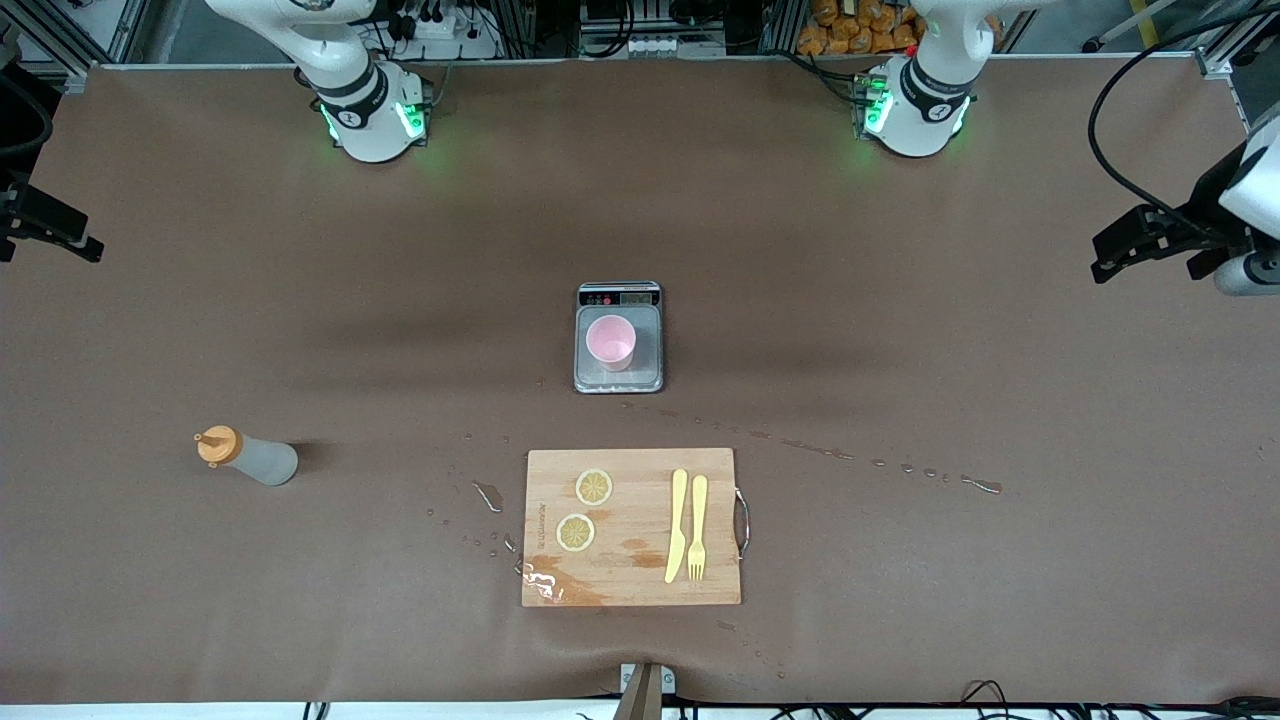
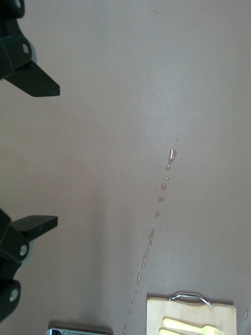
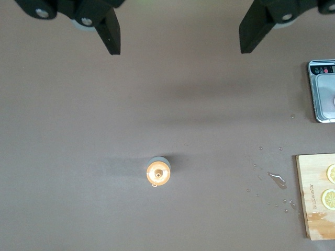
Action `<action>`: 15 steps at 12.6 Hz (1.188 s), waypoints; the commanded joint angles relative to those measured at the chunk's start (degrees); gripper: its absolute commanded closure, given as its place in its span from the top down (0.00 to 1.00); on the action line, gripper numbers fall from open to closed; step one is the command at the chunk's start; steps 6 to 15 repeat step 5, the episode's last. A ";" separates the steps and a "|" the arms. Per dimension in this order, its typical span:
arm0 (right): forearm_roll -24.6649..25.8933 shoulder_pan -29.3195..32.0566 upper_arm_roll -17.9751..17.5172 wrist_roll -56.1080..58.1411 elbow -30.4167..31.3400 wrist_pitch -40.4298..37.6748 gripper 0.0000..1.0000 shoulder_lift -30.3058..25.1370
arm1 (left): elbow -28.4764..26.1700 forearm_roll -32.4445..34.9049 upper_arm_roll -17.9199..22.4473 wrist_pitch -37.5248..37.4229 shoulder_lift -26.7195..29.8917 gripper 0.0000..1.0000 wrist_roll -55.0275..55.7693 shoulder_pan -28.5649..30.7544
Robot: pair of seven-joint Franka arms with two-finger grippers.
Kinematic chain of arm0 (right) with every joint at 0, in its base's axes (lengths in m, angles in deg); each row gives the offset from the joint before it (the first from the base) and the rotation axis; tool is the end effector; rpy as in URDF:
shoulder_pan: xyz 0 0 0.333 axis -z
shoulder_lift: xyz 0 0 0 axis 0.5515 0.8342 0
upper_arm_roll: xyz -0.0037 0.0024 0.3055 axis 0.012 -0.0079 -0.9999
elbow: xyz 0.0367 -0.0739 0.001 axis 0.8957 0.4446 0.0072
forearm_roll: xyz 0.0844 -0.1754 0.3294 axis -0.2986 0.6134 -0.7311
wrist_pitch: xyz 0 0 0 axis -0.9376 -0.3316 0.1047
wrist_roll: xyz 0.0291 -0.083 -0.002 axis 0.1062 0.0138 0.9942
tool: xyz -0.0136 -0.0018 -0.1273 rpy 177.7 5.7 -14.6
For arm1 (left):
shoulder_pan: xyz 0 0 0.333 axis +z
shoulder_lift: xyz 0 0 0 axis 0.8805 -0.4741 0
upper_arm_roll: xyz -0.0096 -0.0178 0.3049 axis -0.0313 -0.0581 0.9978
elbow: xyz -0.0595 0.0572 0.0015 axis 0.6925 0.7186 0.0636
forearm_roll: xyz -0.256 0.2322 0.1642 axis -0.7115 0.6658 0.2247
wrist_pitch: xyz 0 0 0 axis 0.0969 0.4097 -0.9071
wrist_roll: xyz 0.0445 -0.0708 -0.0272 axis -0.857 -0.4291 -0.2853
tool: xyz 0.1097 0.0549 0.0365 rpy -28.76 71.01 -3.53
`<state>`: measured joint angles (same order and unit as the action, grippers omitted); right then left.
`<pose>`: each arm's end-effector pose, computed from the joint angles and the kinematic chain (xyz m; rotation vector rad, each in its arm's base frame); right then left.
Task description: Add sauce to pink cup with both arms
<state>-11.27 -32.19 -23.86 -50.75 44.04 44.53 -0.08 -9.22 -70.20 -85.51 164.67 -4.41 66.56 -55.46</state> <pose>0.5280 -0.0663 0.6130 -3.1057 0.0565 0.0195 0.5466 -0.0413 0.6093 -3.1094 0.0008 -0.0559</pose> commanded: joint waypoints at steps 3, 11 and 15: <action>0.69 -0.23 -0.04 -1.31 -0.67 -0.68 1.00 -0.15 | 2.66 -0.62 -0.04 -3.24 0.28 1.00 -1.81 -0.08; 0.69 -0.23 -0.04 -1.31 -0.67 -0.68 1.00 -0.15 | 2.94 -0.62 -0.04 -3.43 0.27 1.00 -1.73 -0.17; 0.69 -0.23 -0.04 -1.31 -0.67 -0.68 1.00 -0.15 | 2.94 -0.62 -0.04 -3.43 0.27 1.00 -1.73 -0.17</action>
